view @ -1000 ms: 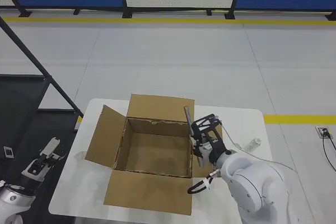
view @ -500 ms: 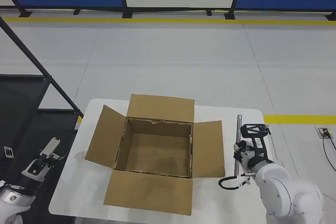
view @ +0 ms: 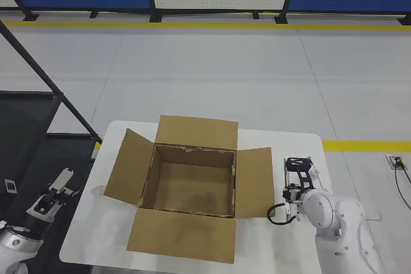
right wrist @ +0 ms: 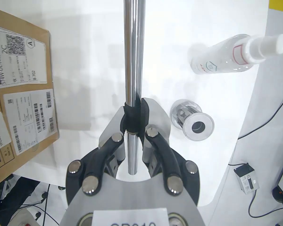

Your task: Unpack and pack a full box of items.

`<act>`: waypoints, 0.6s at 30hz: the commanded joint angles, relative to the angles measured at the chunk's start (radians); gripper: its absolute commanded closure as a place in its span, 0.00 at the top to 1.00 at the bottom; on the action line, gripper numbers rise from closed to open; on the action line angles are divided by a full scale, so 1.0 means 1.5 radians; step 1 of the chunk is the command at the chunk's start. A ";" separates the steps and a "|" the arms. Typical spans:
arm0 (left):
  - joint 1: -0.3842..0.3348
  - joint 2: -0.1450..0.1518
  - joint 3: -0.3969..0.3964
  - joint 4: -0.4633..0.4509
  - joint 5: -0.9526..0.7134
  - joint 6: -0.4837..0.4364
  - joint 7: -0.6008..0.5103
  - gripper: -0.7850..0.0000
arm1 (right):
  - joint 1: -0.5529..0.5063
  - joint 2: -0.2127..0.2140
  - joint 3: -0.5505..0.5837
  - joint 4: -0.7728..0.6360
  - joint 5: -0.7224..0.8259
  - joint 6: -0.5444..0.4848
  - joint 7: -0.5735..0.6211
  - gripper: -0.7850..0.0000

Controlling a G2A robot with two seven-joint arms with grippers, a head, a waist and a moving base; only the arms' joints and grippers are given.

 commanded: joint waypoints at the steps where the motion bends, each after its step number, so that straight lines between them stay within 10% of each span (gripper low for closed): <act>1: 0.000 0.000 0.000 0.000 0.000 0.000 0.000 1.00 | 0.014 0.001 -0.005 0.034 -0.006 -0.003 0.000 0.00; 18: 0.000 0.000 0.000 0.000 0.000 0.000 0.000 1.00 | 0.072 0.011 -0.024 0.186 -0.014 -0.021 -0.037 0.00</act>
